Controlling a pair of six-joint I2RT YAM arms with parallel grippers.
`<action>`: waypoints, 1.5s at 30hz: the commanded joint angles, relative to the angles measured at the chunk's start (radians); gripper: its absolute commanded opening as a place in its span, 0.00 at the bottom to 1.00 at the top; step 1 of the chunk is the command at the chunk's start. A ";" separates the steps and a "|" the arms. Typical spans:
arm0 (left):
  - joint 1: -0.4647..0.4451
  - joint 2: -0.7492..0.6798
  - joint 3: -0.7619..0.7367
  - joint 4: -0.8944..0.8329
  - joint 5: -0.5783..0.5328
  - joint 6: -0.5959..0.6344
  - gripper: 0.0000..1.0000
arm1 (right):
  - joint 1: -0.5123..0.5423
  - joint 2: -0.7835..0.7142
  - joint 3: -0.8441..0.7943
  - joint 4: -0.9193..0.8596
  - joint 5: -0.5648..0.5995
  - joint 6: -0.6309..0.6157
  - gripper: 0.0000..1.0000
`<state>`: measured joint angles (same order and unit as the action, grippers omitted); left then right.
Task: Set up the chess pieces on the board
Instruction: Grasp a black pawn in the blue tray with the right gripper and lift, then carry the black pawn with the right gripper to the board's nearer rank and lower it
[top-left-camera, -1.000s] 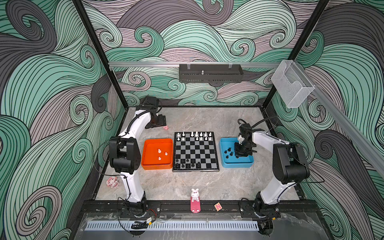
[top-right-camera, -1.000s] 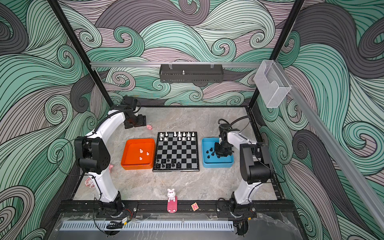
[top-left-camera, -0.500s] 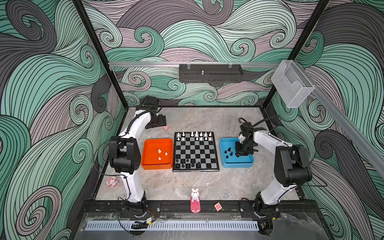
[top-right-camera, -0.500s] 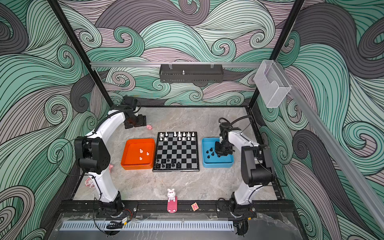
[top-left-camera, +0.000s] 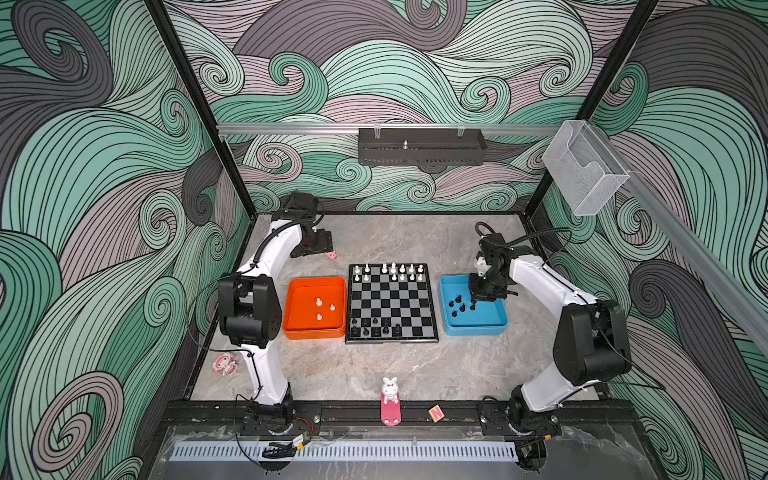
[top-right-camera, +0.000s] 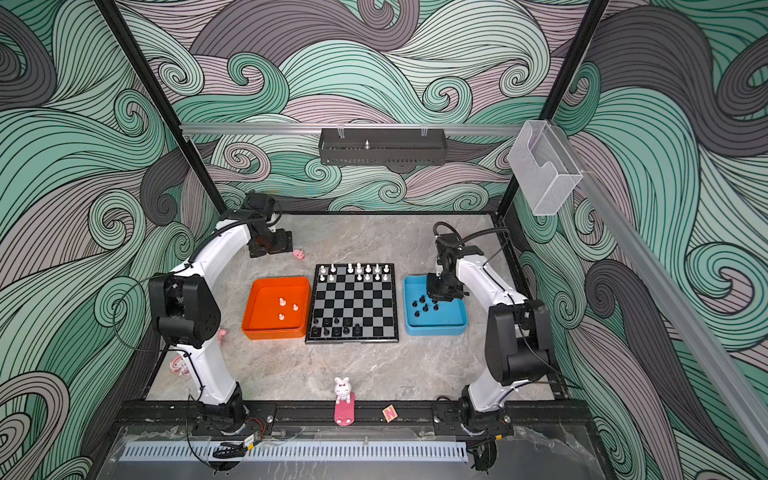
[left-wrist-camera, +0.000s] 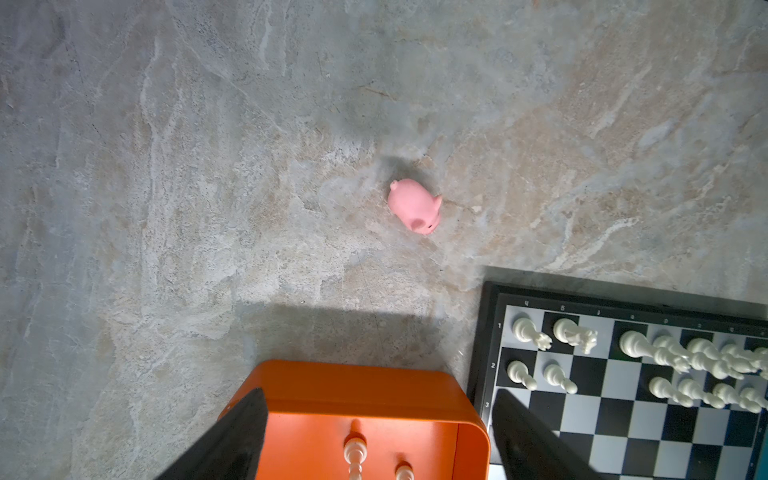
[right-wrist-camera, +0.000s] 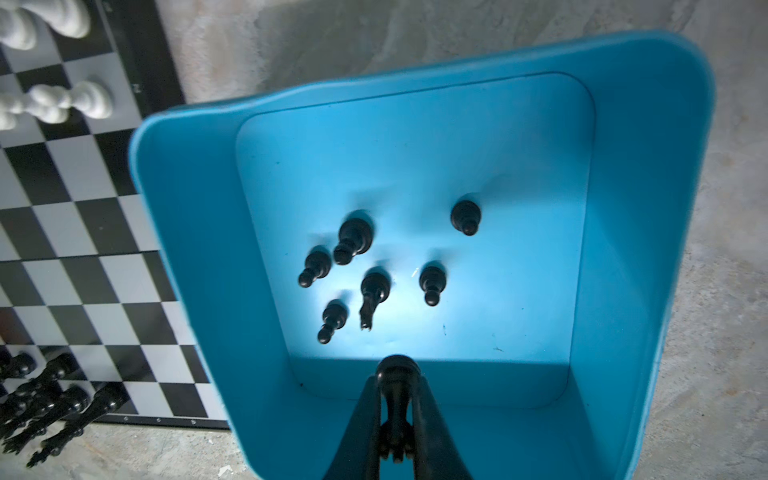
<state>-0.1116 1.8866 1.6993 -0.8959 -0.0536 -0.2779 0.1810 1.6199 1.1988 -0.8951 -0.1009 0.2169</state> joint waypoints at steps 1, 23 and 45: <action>0.004 -0.008 -0.003 0.000 0.012 -0.004 0.87 | 0.044 -0.032 0.048 -0.055 0.022 -0.004 0.16; 0.004 -0.002 -0.006 -0.001 0.019 -0.007 0.87 | 0.470 0.051 -0.014 0.045 -0.014 0.160 0.15; 0.004 0.011 -0.004 -0.003 0.032 -0.009 0.87 | 0.507 0.127 -0.054 0.075 -0.025 0.178 0.17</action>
<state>-0.1116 1.8877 1.6993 -0.8959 -0.0326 -0.2790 0.6815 1.7382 1.1515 -0.8181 -0.1238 0.3794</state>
